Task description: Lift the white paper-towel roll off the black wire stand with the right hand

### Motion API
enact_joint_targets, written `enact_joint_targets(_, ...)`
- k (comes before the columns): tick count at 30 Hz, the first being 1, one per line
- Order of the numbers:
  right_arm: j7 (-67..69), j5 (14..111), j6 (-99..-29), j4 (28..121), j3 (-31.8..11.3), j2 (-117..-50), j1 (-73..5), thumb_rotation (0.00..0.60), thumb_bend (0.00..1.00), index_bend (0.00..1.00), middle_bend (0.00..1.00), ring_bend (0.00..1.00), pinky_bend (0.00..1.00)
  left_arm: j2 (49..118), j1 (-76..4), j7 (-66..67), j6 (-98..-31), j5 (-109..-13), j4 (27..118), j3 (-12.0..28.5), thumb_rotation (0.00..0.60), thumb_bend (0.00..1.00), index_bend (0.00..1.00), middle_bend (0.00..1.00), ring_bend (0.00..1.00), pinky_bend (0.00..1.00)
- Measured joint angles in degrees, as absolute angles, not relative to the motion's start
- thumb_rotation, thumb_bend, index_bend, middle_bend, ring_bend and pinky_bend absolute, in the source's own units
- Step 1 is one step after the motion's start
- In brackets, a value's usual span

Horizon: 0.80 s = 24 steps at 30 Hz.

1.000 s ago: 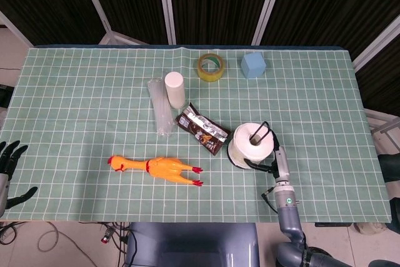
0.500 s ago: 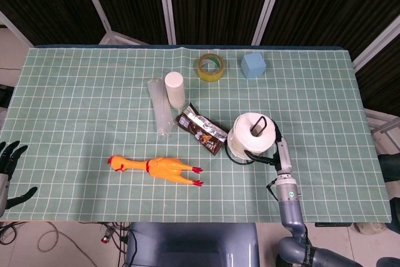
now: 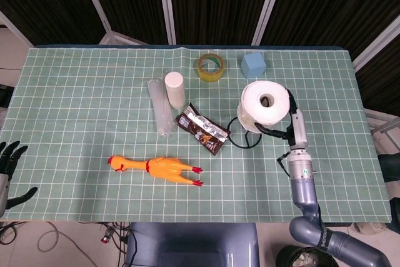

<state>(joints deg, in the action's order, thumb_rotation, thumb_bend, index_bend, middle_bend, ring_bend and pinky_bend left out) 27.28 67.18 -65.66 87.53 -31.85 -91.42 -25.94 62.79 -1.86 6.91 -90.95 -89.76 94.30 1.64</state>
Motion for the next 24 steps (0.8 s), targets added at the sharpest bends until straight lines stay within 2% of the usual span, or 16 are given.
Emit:
enact_joint_targets(11,21.65,60.28,-62.69,95.0,-40.17,-82.45,-29.27,0.6,0.04,0.15,0.24,0.27,0.16,63.08,-1.97,7.67,-90.61,-89.65,94.39,1.62,0.6,0.04,0.14,0.06,0.0,0.03)
enact_joint_targets(24,22.3,56.19,-60.43,98.67,-44.05,-70.72,-26.17,0.6,0.04,0.15,0.24,0.27,0.16,63.33,-2.07,8.23,-90.44,-89.91,94.49,1.52,0.6,0.04,0.14,0.06,0.0,0.03)
